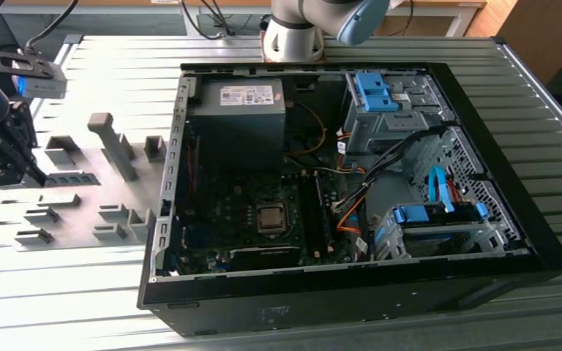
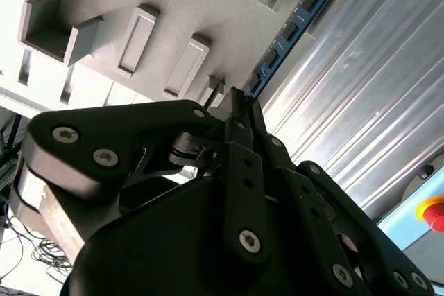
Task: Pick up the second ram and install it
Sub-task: 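Pick up the second ram and move it above second insertion slot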
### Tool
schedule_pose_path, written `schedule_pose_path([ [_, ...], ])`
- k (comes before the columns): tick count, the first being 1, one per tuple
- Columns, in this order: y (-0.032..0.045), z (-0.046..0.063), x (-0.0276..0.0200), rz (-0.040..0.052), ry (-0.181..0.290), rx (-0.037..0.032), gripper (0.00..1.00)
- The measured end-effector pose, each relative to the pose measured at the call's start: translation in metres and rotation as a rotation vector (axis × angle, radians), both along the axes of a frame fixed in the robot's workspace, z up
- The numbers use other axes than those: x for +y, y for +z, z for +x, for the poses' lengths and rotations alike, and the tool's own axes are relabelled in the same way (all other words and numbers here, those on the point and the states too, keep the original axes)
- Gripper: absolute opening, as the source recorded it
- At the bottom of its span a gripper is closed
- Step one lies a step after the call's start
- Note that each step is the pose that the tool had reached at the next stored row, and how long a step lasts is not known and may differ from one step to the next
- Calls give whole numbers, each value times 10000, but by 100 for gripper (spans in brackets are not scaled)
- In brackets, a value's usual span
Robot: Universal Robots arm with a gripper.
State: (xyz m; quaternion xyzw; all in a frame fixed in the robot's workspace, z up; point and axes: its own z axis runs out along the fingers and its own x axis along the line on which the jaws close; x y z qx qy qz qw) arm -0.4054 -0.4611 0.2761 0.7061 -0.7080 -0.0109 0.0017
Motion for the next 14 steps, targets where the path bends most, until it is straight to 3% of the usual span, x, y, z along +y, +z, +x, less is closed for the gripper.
schedule_pose_path([
  [14, 69, 0, 0, 0, -1, 0, 14],
])
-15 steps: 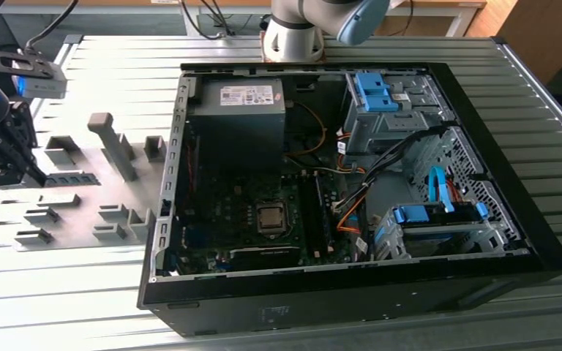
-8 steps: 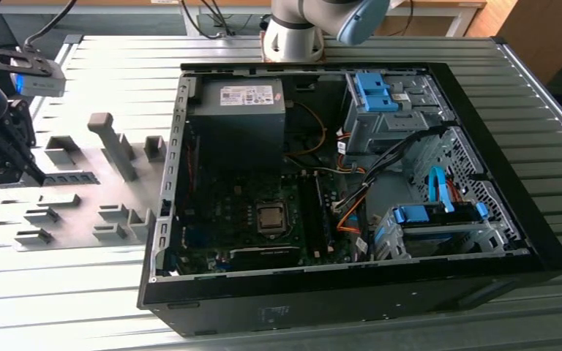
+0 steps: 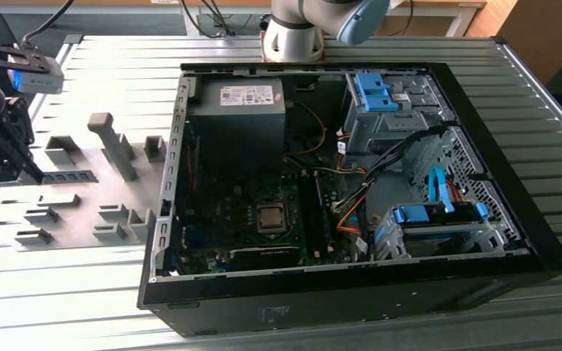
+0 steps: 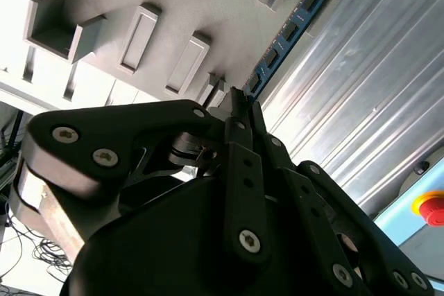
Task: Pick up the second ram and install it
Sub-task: 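Pick up the second ram and move it above second insertion slot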
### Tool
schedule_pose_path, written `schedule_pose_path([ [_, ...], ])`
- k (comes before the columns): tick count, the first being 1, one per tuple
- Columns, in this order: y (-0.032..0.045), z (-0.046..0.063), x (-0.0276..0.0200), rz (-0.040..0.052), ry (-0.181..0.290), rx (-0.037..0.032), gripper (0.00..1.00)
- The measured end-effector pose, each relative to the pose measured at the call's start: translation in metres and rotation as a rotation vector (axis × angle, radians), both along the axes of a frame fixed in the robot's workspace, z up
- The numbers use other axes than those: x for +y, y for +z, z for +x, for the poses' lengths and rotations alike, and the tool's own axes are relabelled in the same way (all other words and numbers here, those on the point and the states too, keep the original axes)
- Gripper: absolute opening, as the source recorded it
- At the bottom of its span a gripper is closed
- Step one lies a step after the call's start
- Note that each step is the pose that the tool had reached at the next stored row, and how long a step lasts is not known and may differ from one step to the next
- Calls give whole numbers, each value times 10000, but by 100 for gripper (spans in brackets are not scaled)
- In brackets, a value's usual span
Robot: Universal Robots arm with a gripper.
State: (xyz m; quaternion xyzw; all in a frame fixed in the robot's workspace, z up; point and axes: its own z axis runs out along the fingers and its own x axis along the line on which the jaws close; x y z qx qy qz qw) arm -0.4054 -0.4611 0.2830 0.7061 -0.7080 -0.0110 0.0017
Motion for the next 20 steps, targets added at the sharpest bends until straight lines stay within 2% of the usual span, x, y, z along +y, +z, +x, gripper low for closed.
schedule_pose_path([
  [20, 95, 0, 0, 0, 0, 0, 14],
])
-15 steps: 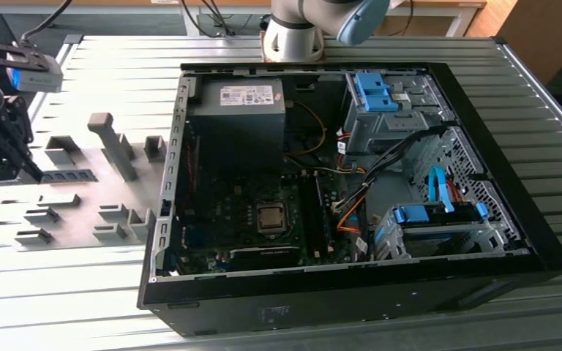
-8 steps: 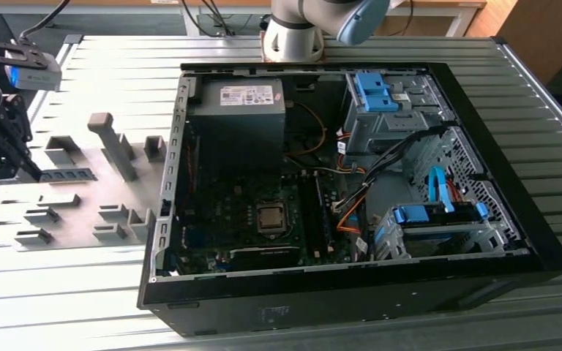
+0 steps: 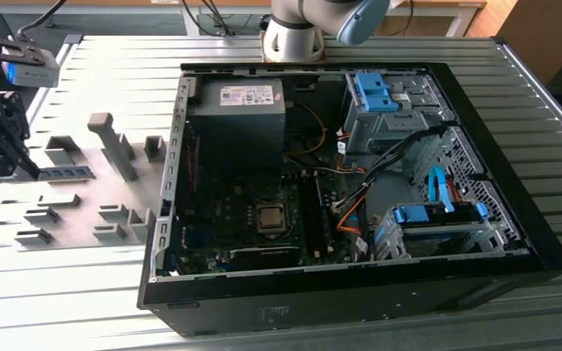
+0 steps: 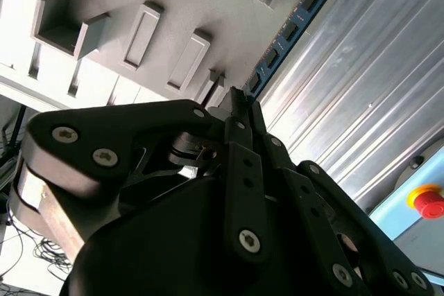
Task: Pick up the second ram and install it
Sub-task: 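Pick up the second ram and move it above second insertion slot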
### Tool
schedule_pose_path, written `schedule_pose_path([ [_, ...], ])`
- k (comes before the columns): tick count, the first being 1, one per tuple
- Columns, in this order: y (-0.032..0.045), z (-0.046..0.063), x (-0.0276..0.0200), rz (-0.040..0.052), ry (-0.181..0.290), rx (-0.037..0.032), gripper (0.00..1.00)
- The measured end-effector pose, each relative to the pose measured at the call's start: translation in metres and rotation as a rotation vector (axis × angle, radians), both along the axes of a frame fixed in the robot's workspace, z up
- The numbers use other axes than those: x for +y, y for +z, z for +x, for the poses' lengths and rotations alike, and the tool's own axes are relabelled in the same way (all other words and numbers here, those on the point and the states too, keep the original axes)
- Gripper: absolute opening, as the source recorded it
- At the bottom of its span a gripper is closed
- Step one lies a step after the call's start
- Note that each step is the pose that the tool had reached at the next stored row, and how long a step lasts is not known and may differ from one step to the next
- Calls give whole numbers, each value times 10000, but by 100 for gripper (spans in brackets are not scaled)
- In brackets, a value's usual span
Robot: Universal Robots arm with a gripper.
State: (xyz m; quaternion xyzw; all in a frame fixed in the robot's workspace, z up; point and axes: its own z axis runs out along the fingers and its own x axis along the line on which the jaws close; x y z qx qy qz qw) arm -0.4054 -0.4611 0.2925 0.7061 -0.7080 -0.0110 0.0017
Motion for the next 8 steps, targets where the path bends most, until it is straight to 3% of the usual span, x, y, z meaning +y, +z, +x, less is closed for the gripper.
schedule_pose_path([
  [8, 53, 0, 0, 0, 0, 0, 14],
])
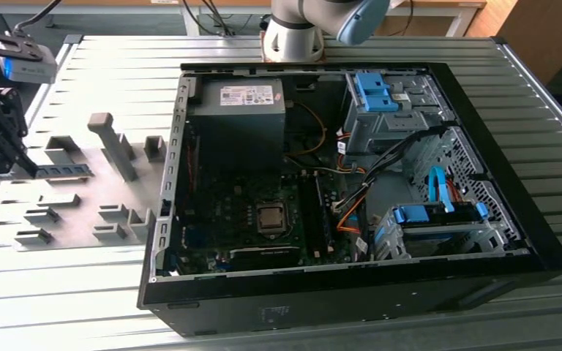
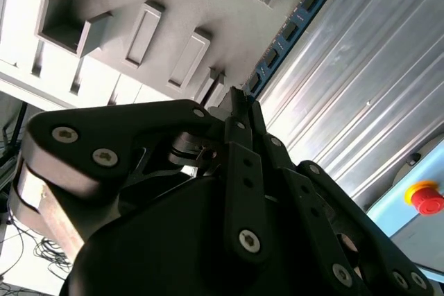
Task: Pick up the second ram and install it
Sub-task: 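Pick up the second ram and move it above second insertion slot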
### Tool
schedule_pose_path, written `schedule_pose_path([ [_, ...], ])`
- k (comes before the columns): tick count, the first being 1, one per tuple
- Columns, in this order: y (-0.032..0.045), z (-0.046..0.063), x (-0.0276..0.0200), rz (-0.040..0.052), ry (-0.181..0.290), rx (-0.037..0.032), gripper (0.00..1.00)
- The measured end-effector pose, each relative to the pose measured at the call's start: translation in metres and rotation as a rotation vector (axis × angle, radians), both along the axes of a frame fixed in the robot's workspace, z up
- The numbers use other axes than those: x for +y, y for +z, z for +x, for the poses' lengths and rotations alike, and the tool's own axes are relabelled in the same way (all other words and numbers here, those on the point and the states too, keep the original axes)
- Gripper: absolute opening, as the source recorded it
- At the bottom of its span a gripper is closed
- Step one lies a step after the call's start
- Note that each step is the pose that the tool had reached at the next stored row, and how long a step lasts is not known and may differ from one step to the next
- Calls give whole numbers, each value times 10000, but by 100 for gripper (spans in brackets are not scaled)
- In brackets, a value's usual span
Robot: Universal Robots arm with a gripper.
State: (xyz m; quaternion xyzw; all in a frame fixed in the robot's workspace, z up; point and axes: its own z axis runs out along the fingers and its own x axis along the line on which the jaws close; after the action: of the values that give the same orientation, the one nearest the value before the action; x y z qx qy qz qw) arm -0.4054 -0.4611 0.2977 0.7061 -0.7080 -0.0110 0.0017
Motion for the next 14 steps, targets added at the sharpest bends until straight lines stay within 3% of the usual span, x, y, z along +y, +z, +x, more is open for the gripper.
schedule_pose_path([
  [14, 88, 0, 0, 0, 0, 0, 14],
])
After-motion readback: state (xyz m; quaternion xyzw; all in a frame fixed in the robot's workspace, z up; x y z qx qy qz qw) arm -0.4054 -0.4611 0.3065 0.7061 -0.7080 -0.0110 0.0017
